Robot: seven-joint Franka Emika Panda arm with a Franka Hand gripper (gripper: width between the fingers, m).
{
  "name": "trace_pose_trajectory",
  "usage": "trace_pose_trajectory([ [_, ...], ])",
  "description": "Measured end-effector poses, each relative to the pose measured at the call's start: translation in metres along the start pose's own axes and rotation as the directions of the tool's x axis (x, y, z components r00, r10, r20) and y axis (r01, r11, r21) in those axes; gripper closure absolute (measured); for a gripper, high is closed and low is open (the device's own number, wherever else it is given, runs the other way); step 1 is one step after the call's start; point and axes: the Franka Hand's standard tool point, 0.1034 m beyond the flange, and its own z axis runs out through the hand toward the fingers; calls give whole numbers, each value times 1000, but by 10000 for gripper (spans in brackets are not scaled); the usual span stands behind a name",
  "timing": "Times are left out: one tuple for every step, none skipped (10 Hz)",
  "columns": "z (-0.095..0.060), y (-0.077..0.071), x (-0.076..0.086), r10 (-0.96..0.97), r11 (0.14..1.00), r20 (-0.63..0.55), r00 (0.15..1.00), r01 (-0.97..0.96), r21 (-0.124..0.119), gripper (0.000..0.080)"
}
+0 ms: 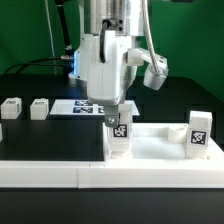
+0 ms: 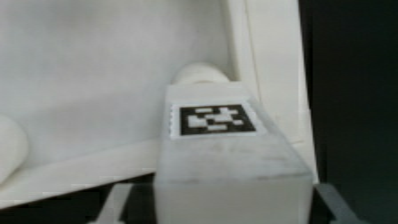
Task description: Assemble square table
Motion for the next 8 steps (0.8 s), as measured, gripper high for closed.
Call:
trace_pose_trajectory([
  [0,0,0,-27,1000,0,1000,27,0,506],
  [1,0,0,-52,999,0,999,52,-1,401],
  [1,0,0,-67,998,0,998,67,-3,263],
  [-1,-1,-3,-170,985,1,985,170,-18,185],
  [-3,-4,-7,-318,948,-12,948,318,-26,185],
  [-4,-2,-15,-415,909,-28,909,413,-50,157],
  [-4,0,-22,-428,903,-27,903,427,-50,152],
  [-4,-1,-20,-520,853,-22,854,519,-51,152],
])
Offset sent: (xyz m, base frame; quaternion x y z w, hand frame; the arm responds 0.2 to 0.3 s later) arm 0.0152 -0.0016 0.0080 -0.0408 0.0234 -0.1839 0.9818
